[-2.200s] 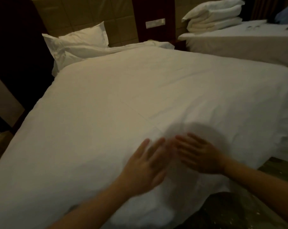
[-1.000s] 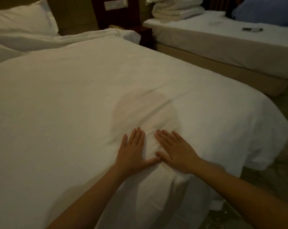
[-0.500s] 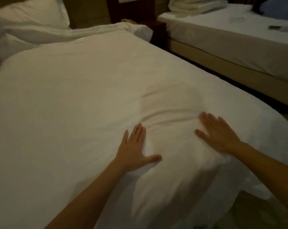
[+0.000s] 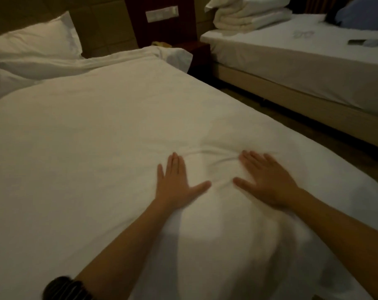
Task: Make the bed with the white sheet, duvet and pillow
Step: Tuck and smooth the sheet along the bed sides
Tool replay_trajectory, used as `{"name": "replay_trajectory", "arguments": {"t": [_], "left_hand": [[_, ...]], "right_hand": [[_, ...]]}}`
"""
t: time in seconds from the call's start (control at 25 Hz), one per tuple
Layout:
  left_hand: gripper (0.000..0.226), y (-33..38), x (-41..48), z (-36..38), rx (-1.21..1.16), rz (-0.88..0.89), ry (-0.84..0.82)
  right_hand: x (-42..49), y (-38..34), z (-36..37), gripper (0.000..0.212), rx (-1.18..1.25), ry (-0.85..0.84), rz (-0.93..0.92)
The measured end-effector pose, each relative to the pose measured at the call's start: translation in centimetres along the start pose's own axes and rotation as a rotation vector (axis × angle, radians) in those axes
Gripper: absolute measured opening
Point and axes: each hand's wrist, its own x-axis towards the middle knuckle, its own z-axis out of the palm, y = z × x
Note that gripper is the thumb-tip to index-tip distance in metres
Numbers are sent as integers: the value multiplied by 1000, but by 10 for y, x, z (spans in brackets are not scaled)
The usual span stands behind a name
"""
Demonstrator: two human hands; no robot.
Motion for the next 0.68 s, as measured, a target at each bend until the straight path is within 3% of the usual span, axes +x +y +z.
{"name": "replay_trajectory", "arguments": {"t": [0.48, 0.68], "left_hand": [[125, 19, 5, 1, 12, 36, -9], [125, 27, 27, 5, 18, 129, 44]], "right_hand": [[-9, 10, -2, 109, 21, -13, 27], [-8, 12, -7, 84, 83, 5, 36]]}}
